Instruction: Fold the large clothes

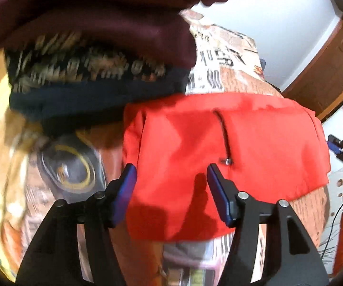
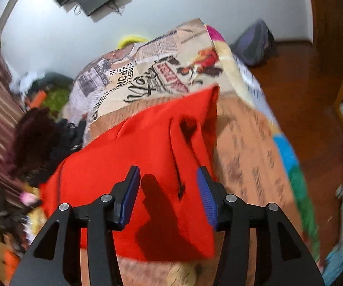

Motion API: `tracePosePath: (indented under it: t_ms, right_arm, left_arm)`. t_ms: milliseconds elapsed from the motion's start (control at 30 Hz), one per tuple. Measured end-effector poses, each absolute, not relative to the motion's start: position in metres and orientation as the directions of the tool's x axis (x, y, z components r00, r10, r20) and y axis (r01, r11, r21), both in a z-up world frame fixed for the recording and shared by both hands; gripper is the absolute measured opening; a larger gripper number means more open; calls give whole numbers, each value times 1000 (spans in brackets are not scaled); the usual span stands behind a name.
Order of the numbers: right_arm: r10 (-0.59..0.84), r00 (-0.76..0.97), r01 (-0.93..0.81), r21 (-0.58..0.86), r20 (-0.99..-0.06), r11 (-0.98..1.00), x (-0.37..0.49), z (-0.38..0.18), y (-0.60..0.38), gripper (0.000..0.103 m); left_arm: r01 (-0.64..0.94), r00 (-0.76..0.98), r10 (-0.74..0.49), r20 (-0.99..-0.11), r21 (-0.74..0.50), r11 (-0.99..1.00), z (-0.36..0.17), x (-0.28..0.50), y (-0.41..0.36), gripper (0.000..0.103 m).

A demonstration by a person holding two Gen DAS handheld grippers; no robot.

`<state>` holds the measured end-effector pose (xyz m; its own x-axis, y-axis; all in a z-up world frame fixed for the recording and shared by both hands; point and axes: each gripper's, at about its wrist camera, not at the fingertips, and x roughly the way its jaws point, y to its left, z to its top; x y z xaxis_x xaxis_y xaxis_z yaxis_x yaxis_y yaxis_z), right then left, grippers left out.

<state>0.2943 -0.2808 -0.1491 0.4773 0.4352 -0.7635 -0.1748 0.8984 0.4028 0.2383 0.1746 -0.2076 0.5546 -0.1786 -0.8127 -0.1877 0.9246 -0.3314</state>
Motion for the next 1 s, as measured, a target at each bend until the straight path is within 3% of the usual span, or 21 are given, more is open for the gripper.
tracePosePath:
  t_ms: [233,467,600,633,700,767,800,833,900,1000]
  right_arm:
    - [439,421,-126,428,-794,895,276,-172,-282,46]
    - [481,384,-110,478,-788,871,274,-188,-279,46]
    - [519,358,-117,515,-776,850,275,-197,-276,48]
    - [535,345,-125,528,-771,840,275,-199,-274,48]
    - [553,325,-131,543,-767,830,278,-204,-274,47]
    - [559,311,-127,550,-768,826,280,-203,-275,38]
    - [558,305,-133,546,-772,827,281,-202,-275,25]
    - [558,299,-142,542,-774,828,281,-199,-274,19]
    - [585,283,-166,562,-760,810,281,-193,-272,13]
    - [644,268,-198,613,-717,765,281,-178,-269,12]
  left_arm:
    - [-265,490,-282,-824,-450,853,-248,208,182,60]
    - [-309,534,-386,-752,-599,739,-271,204,202,61]
    - [-290,526,-413,-744,-613,735,-269,199,204,59]
    - [-275,522,-422,-742,-614,740,-267,197,203,57]
    - [-234,520,-451,-726,-628,742,-262,197,209,40]
    - [-200,519,-463,-719,-629,752,-251,196,206,18]
    - [-184,525,-460,-716,-623,760,-245,195,204,14]
    - [-168,533,-457,-712,-618,768,-238,194,202,9]
    - [-131,553,-450,-701,-607,784,-221,196,197,8]
    - [-79,578,-449,-681,-595,800,-198,206,189,6]
